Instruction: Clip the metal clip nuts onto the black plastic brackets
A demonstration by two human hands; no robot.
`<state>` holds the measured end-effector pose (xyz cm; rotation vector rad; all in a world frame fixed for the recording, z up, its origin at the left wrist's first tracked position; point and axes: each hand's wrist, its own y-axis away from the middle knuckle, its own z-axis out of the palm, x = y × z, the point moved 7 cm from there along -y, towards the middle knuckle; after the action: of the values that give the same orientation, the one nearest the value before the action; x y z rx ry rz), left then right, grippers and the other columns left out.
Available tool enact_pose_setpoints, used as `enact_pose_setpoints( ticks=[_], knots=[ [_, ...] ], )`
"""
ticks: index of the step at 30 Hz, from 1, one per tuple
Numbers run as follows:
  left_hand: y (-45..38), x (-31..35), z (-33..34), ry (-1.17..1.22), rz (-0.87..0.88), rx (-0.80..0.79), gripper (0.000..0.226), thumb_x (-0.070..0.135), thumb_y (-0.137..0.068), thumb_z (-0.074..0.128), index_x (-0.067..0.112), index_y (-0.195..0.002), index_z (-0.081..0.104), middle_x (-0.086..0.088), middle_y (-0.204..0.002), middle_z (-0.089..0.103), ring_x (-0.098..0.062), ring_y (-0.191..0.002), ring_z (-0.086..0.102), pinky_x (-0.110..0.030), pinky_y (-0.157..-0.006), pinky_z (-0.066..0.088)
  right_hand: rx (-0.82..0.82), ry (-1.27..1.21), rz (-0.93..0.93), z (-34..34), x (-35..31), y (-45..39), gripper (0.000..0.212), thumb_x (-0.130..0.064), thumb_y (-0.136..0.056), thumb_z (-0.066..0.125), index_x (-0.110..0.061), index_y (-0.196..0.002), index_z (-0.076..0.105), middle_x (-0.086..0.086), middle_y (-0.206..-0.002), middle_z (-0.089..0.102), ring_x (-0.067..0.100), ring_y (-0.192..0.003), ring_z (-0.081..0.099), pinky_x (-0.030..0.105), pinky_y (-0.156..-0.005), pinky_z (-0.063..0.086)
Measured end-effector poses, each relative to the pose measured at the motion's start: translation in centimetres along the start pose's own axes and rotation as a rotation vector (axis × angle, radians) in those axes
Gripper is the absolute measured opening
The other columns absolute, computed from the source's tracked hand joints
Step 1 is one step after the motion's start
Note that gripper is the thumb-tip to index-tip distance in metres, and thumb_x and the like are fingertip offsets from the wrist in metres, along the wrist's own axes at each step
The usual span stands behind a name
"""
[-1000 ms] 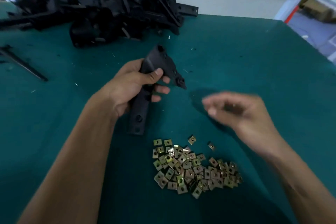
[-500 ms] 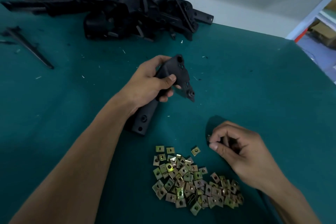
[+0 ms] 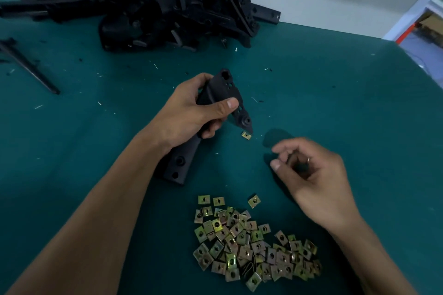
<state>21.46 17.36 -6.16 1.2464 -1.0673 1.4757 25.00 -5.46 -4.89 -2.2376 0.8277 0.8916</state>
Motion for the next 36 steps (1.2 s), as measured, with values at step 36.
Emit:
enact_pose_setpoints(
  ticks=[36],
  knots=[
    [0.1,0.3,0.9,-0.002,-0.031,-0.052,0.039,0.015,-0.083,0.072,0.009,-0.106,0.042,0.004,-0.069,0.056,-0.012,-0.046,0.039,-0.024,-0.042,0.035,-0.025,-0.999,0.313,4.1,0.9,-7.8,0.008,-0.002,-0.074,0.076,-0.006,-0.081,0.077,0.009,-0.078,0.075,0.014,-0.073,0.072,0.02,-0.068,0.058]
  ],
)
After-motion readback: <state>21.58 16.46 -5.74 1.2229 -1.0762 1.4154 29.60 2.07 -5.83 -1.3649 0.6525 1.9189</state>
